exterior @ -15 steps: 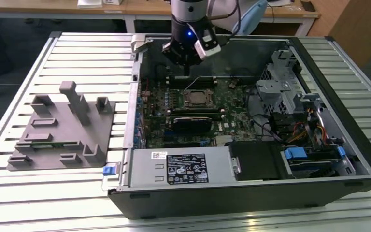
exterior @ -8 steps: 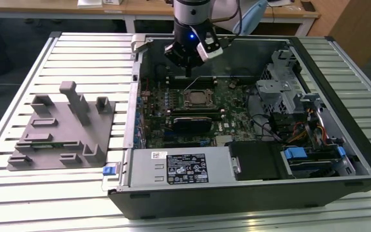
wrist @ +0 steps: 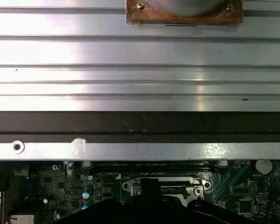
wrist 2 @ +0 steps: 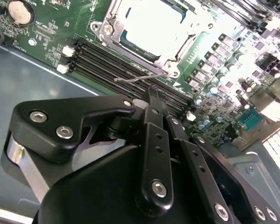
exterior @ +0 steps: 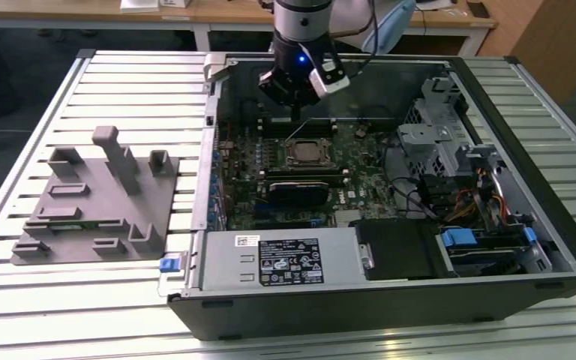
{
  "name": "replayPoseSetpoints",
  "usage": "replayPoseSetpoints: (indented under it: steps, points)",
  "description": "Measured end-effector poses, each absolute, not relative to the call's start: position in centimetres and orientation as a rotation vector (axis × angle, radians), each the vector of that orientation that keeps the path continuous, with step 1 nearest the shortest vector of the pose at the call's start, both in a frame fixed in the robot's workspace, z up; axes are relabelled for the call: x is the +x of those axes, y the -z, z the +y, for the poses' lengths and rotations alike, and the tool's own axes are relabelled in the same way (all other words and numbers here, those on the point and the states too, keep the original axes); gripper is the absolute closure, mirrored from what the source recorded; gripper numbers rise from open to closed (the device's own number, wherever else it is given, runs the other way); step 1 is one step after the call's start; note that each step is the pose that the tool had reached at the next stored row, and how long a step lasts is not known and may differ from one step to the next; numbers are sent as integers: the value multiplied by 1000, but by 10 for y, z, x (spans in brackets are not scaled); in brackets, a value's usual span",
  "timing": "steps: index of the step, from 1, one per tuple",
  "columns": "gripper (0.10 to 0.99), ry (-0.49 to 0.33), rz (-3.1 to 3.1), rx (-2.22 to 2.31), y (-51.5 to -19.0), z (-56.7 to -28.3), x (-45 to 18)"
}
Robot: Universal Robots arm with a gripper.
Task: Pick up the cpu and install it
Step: 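Install the first cpu locking lever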
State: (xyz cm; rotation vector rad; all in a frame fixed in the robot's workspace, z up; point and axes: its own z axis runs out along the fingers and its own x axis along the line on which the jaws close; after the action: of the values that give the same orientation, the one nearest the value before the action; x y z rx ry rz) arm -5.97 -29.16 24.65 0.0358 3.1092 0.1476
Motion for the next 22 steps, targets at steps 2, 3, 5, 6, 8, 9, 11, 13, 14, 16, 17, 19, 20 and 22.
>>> replayPoseSetpoints:
  steps: [2, 3, 5, 6, 8, 9, 11, 13, 14, 16, 17, 19, 20, 22]
  points:
    - [980, -144, 3109, 36, -245, -292, -59]
    - [980, -142, 3110, 36, -245, -292, -59]
    - [980, -140, 3110, 36, -244, -292, -57]
    - [980, -140, 3110, 36, -244, -292, -56]
    - [980, -140, 3110, 36, -243, -292, -54]
    - [980, -140, 3110, 36, -243, -292, -53]
    - [980, -140, 3109, 36, -241, -292, -50]
    - [980, -140, 3109, 36, -240, -292, -48]
    - [980, -140, 3109, 36, -240, -292, -47]
    - [980, -140, 3110, 36, -239, -292, -45]
    - [980, -140, 3110, 36, -238, -292, -44]
    - [980, -140, 3110, 36, -237, -292, -42]
    - [980, -140, 3110, 36, -236, -292, -42]
    - [980, -140, 3111, 36, -235, -292, -40]
